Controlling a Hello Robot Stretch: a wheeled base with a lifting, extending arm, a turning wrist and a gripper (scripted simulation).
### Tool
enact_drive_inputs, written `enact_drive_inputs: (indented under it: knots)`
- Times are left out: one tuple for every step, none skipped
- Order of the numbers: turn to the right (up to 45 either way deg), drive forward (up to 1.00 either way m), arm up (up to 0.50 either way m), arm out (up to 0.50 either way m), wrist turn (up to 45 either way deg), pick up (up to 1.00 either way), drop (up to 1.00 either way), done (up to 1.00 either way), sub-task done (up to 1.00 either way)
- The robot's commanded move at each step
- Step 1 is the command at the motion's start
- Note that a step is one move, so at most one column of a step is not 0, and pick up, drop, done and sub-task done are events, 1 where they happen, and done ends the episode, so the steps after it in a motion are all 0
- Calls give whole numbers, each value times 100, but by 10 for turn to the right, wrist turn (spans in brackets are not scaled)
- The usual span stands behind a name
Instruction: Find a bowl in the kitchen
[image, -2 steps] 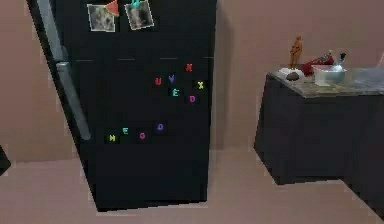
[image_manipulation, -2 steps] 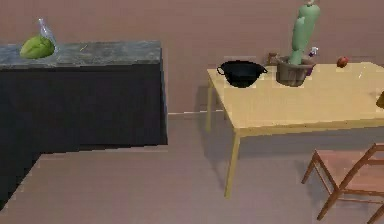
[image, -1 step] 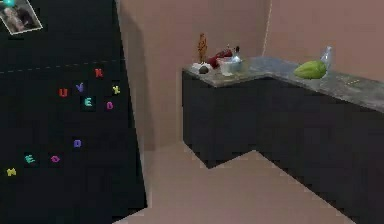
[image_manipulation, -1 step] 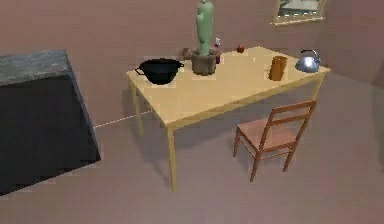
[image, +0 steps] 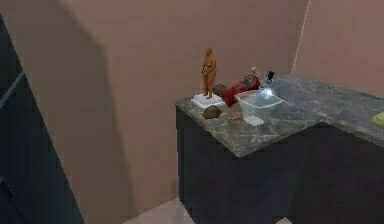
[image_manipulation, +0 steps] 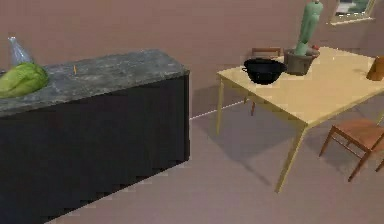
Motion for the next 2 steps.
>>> enact_drive_inputs:
  knots:
    - [180, 0, 0, 0, 0, 0, 0, 0, 0]
    - [0, 0, 0, 0, 0, 0, 0, 100, 0]
